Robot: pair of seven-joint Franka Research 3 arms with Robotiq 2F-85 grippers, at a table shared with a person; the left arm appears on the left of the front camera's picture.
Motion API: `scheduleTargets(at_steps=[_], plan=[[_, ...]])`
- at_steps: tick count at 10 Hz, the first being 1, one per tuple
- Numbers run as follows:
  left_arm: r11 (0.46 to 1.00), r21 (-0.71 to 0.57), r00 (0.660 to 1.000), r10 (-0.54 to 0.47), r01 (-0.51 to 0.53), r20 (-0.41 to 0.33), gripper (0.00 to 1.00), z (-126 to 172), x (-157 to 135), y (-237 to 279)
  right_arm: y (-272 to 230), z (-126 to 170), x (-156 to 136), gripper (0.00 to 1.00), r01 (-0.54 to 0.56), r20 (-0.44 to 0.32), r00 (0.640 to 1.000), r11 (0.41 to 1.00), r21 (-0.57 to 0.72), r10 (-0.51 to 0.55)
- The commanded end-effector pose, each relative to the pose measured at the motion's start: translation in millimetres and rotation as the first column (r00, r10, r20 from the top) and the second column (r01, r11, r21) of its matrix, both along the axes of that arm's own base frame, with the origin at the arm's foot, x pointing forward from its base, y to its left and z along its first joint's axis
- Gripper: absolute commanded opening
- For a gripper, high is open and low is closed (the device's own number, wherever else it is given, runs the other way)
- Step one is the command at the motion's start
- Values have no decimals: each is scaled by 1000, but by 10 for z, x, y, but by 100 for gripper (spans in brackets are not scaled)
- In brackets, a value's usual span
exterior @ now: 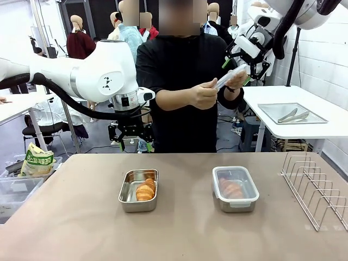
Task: Place the bread in airtight containers.
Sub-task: Release when the human grabs the Airtight Container lid.
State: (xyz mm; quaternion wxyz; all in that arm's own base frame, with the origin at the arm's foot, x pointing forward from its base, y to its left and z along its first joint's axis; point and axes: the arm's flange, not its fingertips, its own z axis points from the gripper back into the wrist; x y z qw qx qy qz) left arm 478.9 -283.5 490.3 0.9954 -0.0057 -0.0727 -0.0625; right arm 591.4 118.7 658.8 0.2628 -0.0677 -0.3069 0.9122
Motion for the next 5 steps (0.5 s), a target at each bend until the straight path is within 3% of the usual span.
scheduleTargets(at_steps=[1, 5], plan=[[1000, -2, 1000, -1, 1, 5, 100, 13, -1, 3, -7, 8, 2, 100, -2, 6, 1000, 1000, 9, 2], [1000, -2, 1000, -1, 1, 5, 100, 13, -1, 3, -7, 8, 2, 100, -2, 6, 1000, 1000, 9, 2]])
